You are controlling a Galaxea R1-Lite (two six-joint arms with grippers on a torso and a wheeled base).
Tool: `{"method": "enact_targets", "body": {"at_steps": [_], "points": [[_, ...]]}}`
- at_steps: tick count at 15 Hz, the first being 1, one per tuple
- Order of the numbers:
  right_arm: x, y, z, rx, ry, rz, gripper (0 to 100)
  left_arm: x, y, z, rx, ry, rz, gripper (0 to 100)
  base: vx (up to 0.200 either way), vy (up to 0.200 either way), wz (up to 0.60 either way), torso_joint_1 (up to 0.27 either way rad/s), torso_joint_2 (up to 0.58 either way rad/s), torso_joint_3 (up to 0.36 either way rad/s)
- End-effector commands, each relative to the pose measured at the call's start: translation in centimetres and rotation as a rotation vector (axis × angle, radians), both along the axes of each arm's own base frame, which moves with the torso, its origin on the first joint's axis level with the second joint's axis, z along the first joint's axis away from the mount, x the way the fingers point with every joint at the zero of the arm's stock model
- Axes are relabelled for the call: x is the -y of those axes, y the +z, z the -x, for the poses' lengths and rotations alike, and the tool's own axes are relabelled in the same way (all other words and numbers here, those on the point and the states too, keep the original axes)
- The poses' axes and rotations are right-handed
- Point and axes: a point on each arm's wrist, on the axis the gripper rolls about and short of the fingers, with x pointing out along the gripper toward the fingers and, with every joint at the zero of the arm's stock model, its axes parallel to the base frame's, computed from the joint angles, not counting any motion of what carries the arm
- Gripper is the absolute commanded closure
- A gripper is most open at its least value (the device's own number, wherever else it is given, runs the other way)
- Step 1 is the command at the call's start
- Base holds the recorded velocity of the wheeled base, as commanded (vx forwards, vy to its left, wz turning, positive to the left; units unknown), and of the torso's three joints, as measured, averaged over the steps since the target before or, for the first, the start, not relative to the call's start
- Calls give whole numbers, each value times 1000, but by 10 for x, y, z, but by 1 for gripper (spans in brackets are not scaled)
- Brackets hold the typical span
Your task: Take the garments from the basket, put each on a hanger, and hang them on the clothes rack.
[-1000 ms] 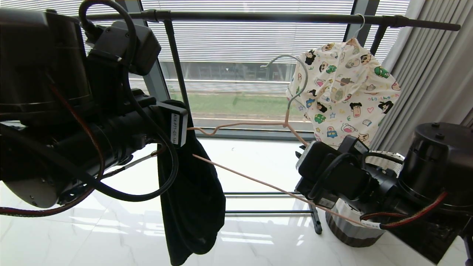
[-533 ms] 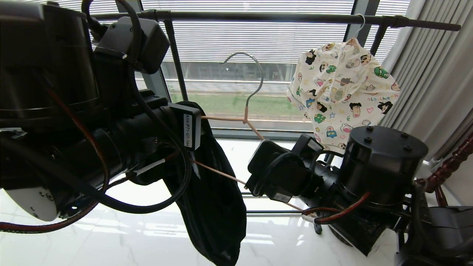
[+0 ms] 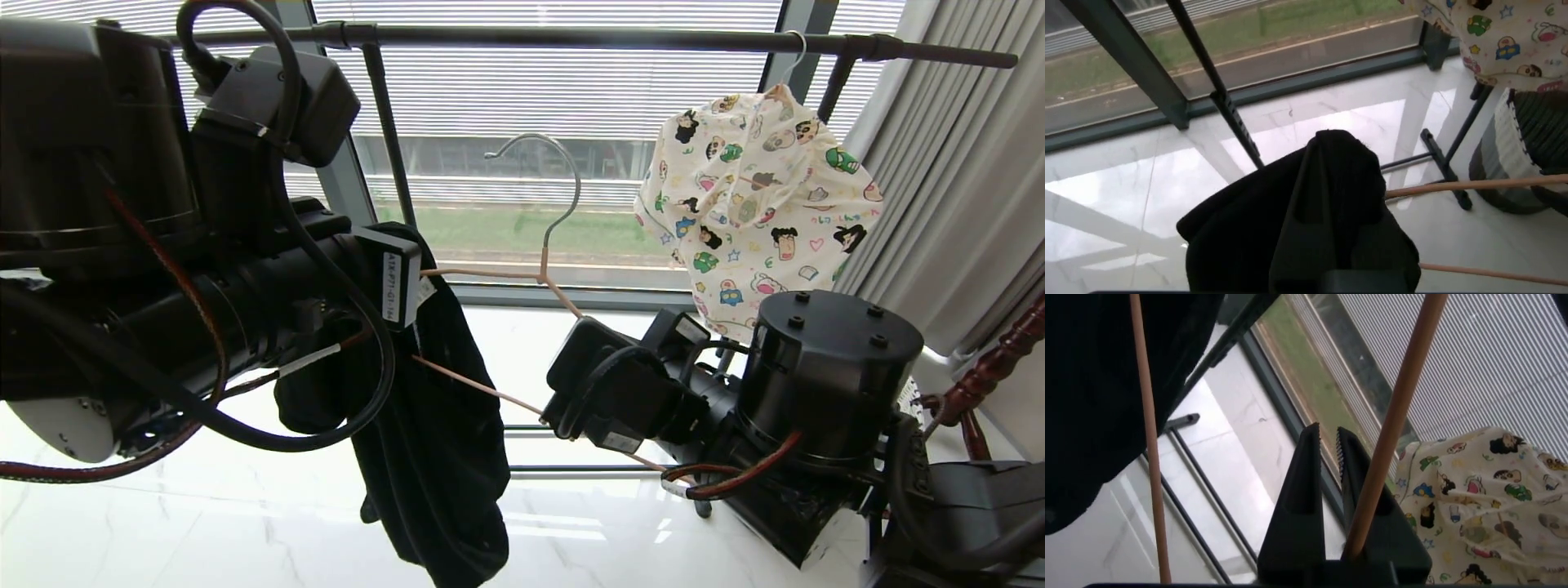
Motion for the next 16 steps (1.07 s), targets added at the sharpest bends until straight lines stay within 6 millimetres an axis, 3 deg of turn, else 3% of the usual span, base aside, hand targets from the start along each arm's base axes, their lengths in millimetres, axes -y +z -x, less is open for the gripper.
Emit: {"method": "enact_targets", "body": {"at_steps": [1, 5, 16], "points": [[7, -6, -1, -4, -14, 9, 100, -1, 0, 1, 2, 1, 1, 100, 0, 0, 0, 0, 0, 0], [40, -10, 15, -12, -23, 22, 100, -29, 7, -11, 29, 101, -9, 100, 0, 0, 0, 0, 0, 0], [73, -5, 25, -4, -58, 9, 100, -29, 8, -11, 36, 68, -36, 100, 0, 0, 0, 0, 0, 0]]}}
